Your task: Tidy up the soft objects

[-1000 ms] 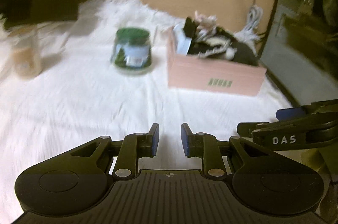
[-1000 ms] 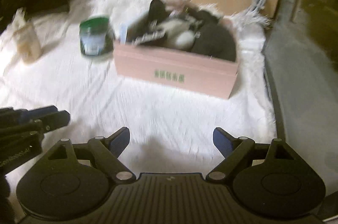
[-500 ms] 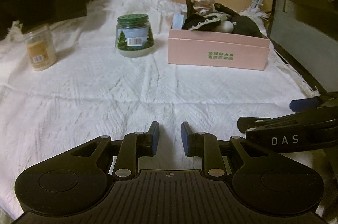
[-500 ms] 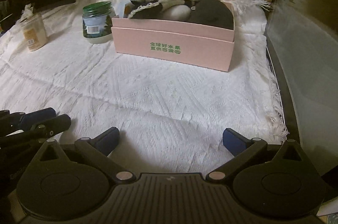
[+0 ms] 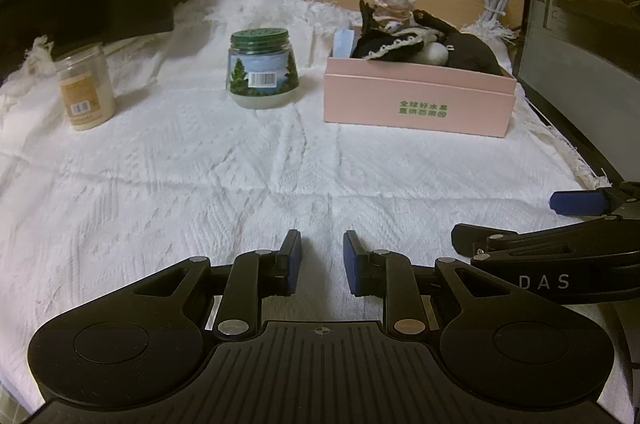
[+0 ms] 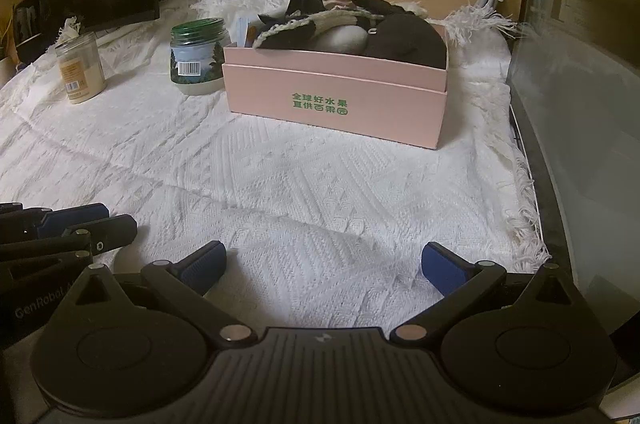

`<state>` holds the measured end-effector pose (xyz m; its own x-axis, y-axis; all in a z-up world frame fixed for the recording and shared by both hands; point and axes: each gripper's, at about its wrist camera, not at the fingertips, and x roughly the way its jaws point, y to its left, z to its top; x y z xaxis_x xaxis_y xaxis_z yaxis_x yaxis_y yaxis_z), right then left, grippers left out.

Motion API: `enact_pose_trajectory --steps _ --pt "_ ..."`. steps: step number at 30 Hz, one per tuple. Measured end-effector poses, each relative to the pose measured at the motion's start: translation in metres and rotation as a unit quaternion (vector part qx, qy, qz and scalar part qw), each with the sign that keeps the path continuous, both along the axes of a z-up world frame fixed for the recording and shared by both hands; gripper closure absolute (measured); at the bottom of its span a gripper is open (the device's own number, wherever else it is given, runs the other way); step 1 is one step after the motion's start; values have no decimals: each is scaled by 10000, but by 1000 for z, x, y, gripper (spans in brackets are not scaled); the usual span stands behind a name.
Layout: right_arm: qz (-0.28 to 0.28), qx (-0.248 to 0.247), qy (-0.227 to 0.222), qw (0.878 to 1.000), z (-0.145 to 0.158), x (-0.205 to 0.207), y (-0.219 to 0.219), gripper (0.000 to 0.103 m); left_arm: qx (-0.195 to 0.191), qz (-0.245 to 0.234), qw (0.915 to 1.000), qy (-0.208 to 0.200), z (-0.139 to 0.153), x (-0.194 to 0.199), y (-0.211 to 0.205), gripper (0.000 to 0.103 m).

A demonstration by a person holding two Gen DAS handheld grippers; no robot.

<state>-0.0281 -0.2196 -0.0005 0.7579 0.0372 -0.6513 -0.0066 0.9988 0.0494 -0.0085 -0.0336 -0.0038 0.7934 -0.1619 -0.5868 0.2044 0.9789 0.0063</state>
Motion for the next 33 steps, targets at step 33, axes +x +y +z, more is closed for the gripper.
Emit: enact_pose_trajectory --steps 33 --pt "7 -3 -1 10000 0 0 0 0 -3 33 10000 17 1 -1 0 77"
